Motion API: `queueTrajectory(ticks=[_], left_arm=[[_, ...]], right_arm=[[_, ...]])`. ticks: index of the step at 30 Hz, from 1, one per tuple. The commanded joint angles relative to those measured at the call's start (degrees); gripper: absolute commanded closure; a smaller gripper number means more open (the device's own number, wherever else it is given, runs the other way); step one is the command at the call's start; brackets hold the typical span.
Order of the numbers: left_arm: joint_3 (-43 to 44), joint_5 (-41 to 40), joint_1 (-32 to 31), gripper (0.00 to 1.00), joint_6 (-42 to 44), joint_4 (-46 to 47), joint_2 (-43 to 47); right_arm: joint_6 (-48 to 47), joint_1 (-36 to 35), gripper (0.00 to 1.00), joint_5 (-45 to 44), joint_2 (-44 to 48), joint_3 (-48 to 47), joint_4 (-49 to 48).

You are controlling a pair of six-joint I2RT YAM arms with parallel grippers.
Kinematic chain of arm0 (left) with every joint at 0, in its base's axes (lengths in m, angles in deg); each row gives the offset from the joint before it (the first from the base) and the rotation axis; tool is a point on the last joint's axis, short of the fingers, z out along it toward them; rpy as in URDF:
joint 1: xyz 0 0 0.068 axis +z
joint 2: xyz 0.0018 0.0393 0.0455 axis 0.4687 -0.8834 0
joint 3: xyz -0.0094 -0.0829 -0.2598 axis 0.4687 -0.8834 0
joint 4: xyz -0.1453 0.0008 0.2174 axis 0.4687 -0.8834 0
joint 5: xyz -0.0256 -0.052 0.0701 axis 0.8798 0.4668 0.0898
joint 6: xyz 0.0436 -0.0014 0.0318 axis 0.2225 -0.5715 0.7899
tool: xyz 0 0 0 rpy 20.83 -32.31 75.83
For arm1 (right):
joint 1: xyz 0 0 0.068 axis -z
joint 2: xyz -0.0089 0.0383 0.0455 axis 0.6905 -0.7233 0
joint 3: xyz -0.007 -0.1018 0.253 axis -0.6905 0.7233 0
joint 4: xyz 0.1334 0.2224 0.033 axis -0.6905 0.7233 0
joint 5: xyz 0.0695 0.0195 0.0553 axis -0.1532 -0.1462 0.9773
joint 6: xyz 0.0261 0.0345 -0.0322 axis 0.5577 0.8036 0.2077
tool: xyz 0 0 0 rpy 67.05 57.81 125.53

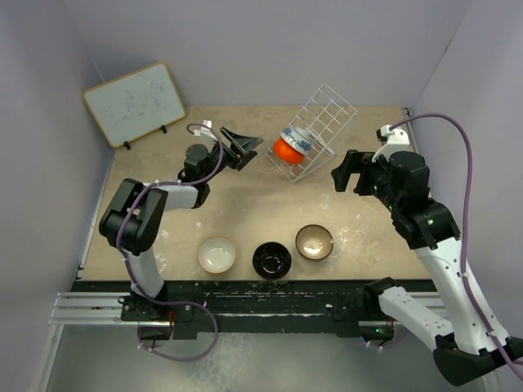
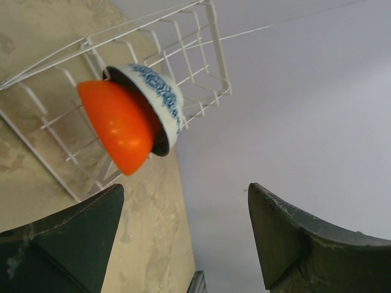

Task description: Load the bowls into the dish rack

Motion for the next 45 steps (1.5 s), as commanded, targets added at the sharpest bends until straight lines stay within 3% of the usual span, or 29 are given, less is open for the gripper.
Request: queueTrajectory(ticks=[1, 6, 10, 16, 23, 29, 40, 45], left_arm=[[-2.01, 3.61, 0.15, 0.17, 9.53, -3.63, 4.99], [-1.56, 4.03, -0.28, 0.17, 23.02, -19.22, 12.49], [-1.21, -0.16, -2.43, 0.17, 34.94, -34.29, 21.69], [-0.58, -7.42, -13.84, 0.18, 48.56, -48.81, 30.61], [-8.50, -9.02, -23.83, 0.21, 51.60, -50.18, 34.94], [-8.19, -16.40, -37.04, 0.23, 55.69, -51.74, 35.44], [-0.95, -29.28, -51.98, 0.27, 57.69, -59.80, 22.94], [1.00, -34.46, -54.00, 0.38, 56.40, -61.25, 18.27]], right_arm=[[0.42, 0.35, 0.00, 0.03, -0.73, -2.53, -2.04], [0.17, 0.35, 0.00, -0.73, -1.00, -2.48, -1.98], [0.07, 0.34, 0.00, -0.56, -1.28, -2.66, -2.43], [0.28, 0.35, 0.00, -0.30, -2.05, -3.23, -3.26], [1.82, 0.35, 0.01, -1.99, -2.65, -7.90, -4.04], [1.70, 0.35, 0.01, -4.17, -2.90, -11.82, -3.82], [1.92, 0.35, 0.01, -3.36, -1.35, -10.51, -3.46], [2.19, 0.33, 0.01, -3.66, -0.33, -9.70, -3.13]])
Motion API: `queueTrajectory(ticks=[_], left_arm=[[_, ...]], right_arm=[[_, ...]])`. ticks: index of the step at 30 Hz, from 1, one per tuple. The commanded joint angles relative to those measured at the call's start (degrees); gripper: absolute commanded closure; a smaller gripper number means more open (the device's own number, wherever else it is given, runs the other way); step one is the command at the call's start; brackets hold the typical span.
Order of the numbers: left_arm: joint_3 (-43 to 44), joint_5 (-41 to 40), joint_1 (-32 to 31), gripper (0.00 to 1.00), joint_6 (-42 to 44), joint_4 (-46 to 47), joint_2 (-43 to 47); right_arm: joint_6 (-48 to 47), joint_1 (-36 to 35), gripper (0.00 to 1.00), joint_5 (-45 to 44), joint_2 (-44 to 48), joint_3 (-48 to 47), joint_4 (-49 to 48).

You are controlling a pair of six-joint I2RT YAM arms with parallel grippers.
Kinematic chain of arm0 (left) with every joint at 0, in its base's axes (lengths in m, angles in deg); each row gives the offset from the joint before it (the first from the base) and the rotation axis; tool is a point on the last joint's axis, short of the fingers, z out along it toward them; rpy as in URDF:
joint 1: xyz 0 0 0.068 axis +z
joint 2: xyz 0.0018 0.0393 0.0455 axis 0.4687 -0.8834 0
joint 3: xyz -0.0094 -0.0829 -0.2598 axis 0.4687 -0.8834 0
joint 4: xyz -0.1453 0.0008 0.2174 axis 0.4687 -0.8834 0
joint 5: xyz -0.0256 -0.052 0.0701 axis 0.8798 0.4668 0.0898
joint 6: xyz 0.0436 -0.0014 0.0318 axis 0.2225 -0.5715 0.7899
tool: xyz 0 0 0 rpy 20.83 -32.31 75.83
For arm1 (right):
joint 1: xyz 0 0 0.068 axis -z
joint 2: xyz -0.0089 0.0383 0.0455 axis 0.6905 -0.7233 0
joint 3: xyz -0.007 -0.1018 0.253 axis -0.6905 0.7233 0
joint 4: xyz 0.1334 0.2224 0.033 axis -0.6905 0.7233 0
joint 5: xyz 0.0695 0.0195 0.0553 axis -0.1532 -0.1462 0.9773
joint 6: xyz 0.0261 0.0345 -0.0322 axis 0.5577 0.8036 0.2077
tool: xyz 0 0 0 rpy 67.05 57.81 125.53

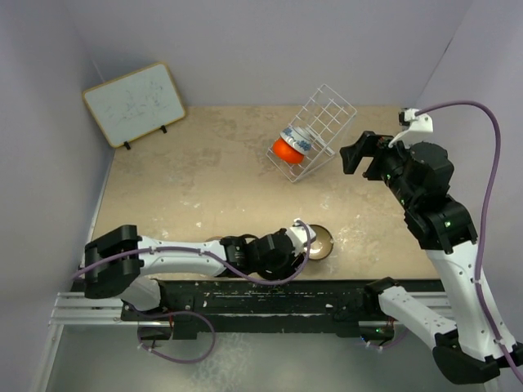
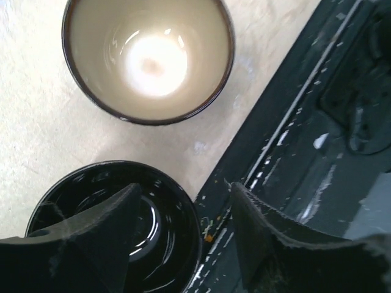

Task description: Load the bowls into the dish rack

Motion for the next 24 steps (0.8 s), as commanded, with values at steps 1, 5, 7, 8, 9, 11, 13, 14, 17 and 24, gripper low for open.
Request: queueTrajectory(ticks=[1, 5, 7, 8, 9, 11, 13, 14, 17, 24], left_arm=[[3.40, -6.70, -1.02, 0.40, -0.12, -1.55, -2.28], [4.29, -8.66, -1.30, 0.47, -0.66, -2.39, -4.43], [5.19, -8.90, -1.38, 0.49, -0.96, -3.72, -5.83], [5.43, -8.85, -1.70, 0.51, -1.16, -4.13, -6.40], [5.49, -8.70, -2.03, 0.51, -1.36, -4.27, -6.79], [5.45, -8.27, -2.72, 0.54, -1.93, -4.33, -7.05], [5.38, -8.14, -3.34, 0.56, -2.85, -4.90, -7.16], [5.33, -8.21, -3.44, 0.57, -3.31, -5.31, -7.14], [5.16, -8.60, -3.80, 0.61, -4.49, -6.30, -7.25], [5.24, -8.84, -4.30, 0.77, -6.10, -8.54, -7.83]], right_arm=[[0.69, 0.30, 0.01, -0.77, 1.40, 0.23, -1.38], [0.52, 0.34, 0.01, -0.99, 1.60, 0.37, -1.14], [0.53, 0.35, 0.01, -0.92, 1.65, 0.54, -1.30], [0.58, 0.30, 0.01, -0.95, 1.71, 0.66, -1.30], [0.52, 0.34, 0.01, -0.99, 1.80, 0.77, -1.33], [0.53, 0.35, 0.01, -1.16, 1.87, 0.97, -1.30], [0.52, 0.34, 0.01, -1.17, 2.03, 1.14, -1.29], [0.55, 0.30, 0.01, -1.25, 2.16, 1.26, -1.35], [0.53, 0.35, 0.01, -1.42, 2.37, 1.46, -1.43], [0.38, 0.35, 0.01, -1.78, 2.73, 1.62, -1.43]])
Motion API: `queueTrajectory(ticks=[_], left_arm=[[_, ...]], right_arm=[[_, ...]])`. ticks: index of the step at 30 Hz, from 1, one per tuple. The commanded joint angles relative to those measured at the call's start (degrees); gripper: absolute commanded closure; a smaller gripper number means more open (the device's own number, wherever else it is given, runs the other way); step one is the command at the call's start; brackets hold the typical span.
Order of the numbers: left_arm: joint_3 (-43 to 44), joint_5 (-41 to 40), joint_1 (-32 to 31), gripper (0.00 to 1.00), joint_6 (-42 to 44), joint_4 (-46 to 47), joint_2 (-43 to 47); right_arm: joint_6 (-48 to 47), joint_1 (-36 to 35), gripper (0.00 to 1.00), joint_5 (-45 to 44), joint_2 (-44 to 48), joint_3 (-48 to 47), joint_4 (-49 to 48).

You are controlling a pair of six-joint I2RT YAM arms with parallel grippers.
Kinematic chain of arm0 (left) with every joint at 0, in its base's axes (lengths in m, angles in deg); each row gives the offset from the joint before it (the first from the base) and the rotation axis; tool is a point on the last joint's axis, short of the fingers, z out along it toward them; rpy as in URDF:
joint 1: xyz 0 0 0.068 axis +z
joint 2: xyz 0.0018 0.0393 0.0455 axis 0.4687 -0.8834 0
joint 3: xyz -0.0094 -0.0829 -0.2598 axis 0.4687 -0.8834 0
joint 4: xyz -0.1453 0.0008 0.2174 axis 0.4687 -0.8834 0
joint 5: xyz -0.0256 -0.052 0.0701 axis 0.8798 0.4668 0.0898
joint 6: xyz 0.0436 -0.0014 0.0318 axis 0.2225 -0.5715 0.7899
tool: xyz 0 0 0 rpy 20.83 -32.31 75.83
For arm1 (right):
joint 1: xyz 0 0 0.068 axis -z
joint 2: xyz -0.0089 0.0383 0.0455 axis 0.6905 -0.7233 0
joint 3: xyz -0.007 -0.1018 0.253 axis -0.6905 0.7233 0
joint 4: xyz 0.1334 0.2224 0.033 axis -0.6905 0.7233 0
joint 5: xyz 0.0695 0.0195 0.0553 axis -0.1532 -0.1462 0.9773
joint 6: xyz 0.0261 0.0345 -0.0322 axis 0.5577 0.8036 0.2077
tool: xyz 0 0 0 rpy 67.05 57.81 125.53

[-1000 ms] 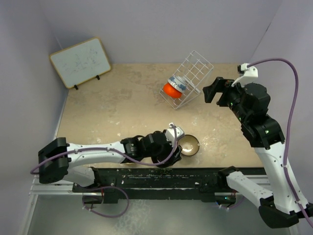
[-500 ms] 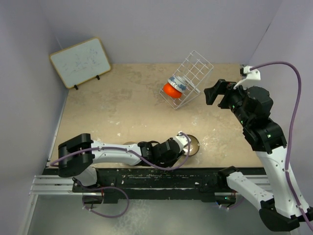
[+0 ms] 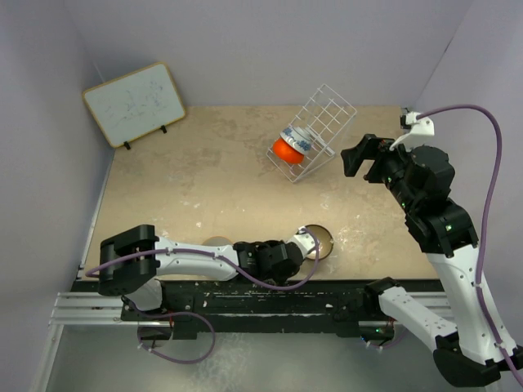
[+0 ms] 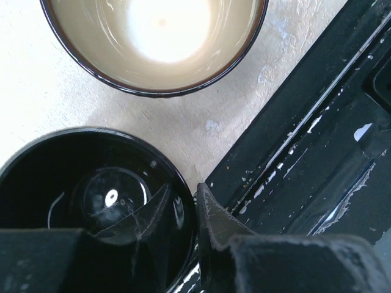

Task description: Load the bowls into the dish rack

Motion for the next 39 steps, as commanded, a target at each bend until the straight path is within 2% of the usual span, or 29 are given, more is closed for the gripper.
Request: queueTrajectory(ticks=[1, 8, 11, 18, 20, 21, 25, 27, 34, 39], left_arm=[[1.74, -1.26, -0.48, 0.78, -1.96, -1.87, -1.05], [1.12, -2.34, -1.15, 0.85, -3.58, -4.41, -1.69], [1.24, -3.40, -1.18, 1.00, -3.25, -4.67, -1.47], [0.62, -11.69, -1.21, 1.00, -2.82, -7.02, -1.40], [-0.61, -13.44, -1.19, 0.80, -2.91, -6.53, -1.30], [-0.80, -14.06, -1.18, 0.75, -2.87, -6.78, -1.36], [-0.41, -14.83, -1.17, 0.71, -2.68, -8.11, -1.48], [-0.35, -14.72, -1.20, 0.74, -2.49, -8.13, -1.36], [0.12, -14.84, -1.17, 1.00, -1.72, -8.02, -0.84], [2.49, -15.62, -1.15, 1.00, -0.90, -7.74, -0.02]], right_arm=[[0.10, 0.35, 0.01, -1.53, 1.14, 0.28, -1.61], [-0.07, 0.35, 0.01, -1.70, 1.81, 0.60, -1.39], [-0.16, 0.30, 0.01, -1.72, 2.05, 0.63, -1.39], [-0.51, 0.35, 0.00, -2.16, 2.44, 0.53, -1.25], [-0.60, 0.35, 0.00, -2.08, 2.39, 0.44, -1.21], [-0.60, 0.35, 0.00, -2.08, 2.52, 0.50, -1.21], [-0.60, 0.35, 0.00, -2.08, 2.65, 0.74, -1.26], [-0.54, 0.35, 0.00, -1.99, 2.77, 0.86, -1.34], [-0.41, 0.30, 0.00, -2.46, 3.38, 1.49, -1.23], [-0.47, 0.35, 0.00, -2.78, 3.61, 1.32, -1.17]])
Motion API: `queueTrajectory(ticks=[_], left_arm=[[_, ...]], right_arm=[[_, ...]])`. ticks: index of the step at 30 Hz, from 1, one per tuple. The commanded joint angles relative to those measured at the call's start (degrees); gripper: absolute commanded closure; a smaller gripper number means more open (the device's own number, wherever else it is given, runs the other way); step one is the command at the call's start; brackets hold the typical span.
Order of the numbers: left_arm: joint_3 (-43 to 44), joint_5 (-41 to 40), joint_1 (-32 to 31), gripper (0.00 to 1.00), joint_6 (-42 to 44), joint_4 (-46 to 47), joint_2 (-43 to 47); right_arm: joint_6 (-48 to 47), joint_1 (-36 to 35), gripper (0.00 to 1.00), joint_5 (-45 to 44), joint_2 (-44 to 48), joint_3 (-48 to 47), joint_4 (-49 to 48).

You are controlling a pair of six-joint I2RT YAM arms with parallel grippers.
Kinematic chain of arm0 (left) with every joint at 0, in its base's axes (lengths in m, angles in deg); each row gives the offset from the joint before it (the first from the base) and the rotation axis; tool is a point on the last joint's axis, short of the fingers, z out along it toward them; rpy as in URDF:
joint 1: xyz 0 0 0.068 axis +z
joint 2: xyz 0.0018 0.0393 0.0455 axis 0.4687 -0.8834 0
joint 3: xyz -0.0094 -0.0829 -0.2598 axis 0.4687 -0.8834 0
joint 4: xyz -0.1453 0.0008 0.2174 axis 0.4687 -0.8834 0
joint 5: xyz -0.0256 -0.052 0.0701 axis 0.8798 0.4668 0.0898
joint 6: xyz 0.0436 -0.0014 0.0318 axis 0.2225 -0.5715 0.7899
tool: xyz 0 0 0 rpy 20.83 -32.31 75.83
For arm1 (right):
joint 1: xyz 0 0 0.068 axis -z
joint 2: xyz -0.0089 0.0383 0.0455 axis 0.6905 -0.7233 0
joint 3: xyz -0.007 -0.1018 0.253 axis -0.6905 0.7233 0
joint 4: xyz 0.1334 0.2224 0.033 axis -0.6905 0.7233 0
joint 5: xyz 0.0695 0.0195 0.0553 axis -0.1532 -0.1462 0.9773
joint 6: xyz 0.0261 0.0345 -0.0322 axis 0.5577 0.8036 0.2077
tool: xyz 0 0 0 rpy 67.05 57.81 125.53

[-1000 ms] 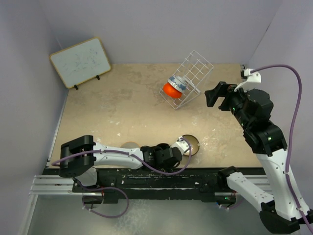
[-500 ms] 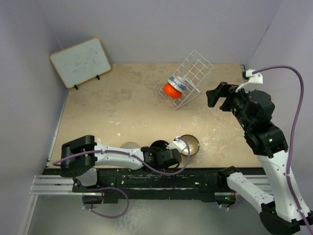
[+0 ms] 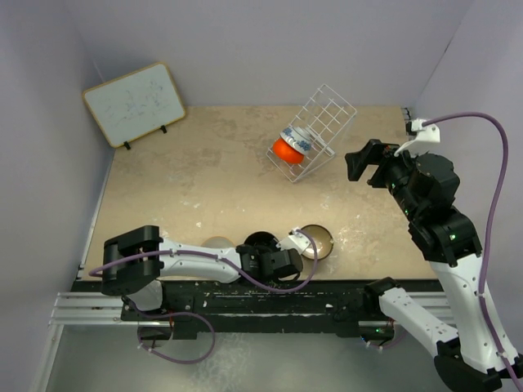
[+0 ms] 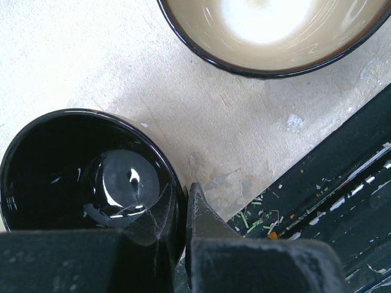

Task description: Load the bowls into the dish rack

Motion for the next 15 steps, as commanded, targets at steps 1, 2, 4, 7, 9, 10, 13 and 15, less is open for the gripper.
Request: queueTrajectory(ticks=[1, 2, 4, 7, 9, 10, 13, 15], left_arm=[[3.17, -2.05, 0.30, 1.00, 0.77, -0.76, 1.35], [3.93, -2.64, 0.42, 1.00, 1.14, -0.45, 1.57], [5.90, -3.61, 1.61, 1.00, 2.01, 0.48, 2.52], [8.34, -2.38, 4.98, 1.00, 3.43, 4.76, 5.75], [8.70, 1.33, 8.74, 1.00, 3.72, 9.09, 8.98], [8.70, 3.58, 10.82, 1.00, 3.54, 11.61, 11.33], [9.33, 9.36, 17.16, 1.00, 2.14, 18.42, 15.18], [11.26, 12.62, 20.81, 1.00, 0.93, 21.26, 16.25]], right_arm=[[-0.40, 0.35, 0.00, -1.40, 0.71, -0.30, -1.41], [-0.37, 0.35, 0.00, -1.22, 0.72, -0.30, -1.37], [-0.13, 0.35, 0.00, -0.69, 0.71, -0.56, -1.30], [-0.01, 0.35, 0.00, 0.22, 0.01, -1.56, -0.88], [-0.01, 0.35, 0.01, 0.90, -0.56, -2.95, -0.18], [-0.03, 0.30, 0.01, 1.39, -0.98, -3.89, 0.26], [-0.25, 0.35, 0.01, 2.59, -2.22, -6.77, 1.51], [-0.48, 0.35, 0.01, 3.35, -3.40, -8.91, 2.67]])
